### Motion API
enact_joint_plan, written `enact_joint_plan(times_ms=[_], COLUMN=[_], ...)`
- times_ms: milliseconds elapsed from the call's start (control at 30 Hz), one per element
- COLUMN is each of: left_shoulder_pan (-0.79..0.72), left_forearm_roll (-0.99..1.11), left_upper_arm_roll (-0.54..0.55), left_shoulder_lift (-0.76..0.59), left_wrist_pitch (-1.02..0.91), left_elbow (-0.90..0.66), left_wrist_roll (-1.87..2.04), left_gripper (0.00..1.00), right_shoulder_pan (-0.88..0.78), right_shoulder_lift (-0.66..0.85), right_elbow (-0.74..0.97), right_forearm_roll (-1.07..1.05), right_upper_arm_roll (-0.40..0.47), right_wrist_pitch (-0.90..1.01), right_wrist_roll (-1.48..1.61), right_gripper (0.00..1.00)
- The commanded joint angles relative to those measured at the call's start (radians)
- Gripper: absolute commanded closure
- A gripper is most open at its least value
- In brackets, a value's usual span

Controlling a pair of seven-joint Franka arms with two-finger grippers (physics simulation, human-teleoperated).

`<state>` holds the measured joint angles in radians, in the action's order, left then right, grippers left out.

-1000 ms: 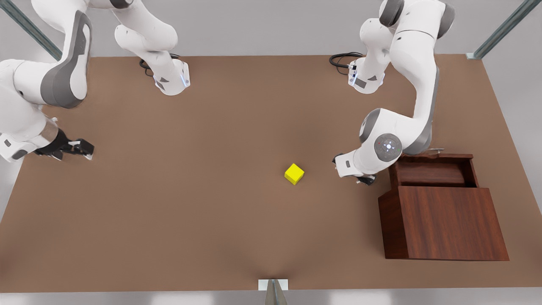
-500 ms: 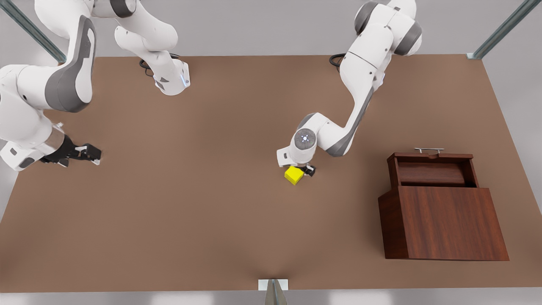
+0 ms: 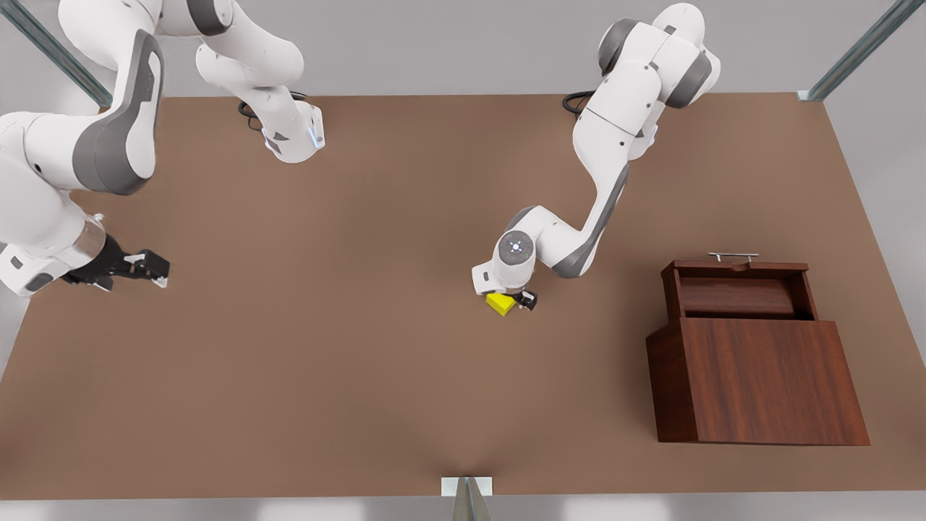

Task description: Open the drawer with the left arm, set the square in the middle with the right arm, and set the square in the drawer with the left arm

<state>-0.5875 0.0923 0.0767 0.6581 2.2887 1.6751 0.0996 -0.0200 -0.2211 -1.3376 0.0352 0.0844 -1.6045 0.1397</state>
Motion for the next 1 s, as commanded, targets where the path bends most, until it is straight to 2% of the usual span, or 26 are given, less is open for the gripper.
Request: enact_joint_plan(times_ms=[0, 700, 767, 867, 967], left_shoulder_pan=[0.000, -0.012, -0.012, -0.012, -0.012], left_forearm_roll=[0.001, 0.001, 0.001, 0.000, 0.000], left_upper_arm_roll=[0.000, 0.005, 0.005, 0.005, 0.005], left_shoulder_lift=[0.000, 0.071, 0.074, 0.078, 0.081], left_wrist_pitch=[0.002, 0.069, 0.069, 0.069, 0.069], left_elbow=[0.000, -0.028, -0.025, -0.025, -0.026], left_wrist_roll=[0.003, 0.022, 0.022, 0.022, 0.022], left_gripper=[0.00, 0.00, 0.06, 0.21, 0.27], right_shoulder_pan=[-0.005, -0.011, -0.012, -0.012, -0.011], right_shoulder_lift=[0.002, 0.002, 0.000, 0.002, 0.002], right_elbow=[0.000, 0.000, 0.000, 0.000, 0.000], right_forearm_roll=[0.000, 0.000, 0.000, -0.001, -0.001], right_upper_arm_roll=[0.000, -0.002, -0.002, -0.002, -0.002], right_wrist_pitch=[0.000, -0.002, -0.002, -0.002, -0.002], right_wrist_roll=[0.000, 0.000, 0.000, 0.000, 0.000], right_gripper=[0.00, 0.00, 0.00, 0.00, 0.00])
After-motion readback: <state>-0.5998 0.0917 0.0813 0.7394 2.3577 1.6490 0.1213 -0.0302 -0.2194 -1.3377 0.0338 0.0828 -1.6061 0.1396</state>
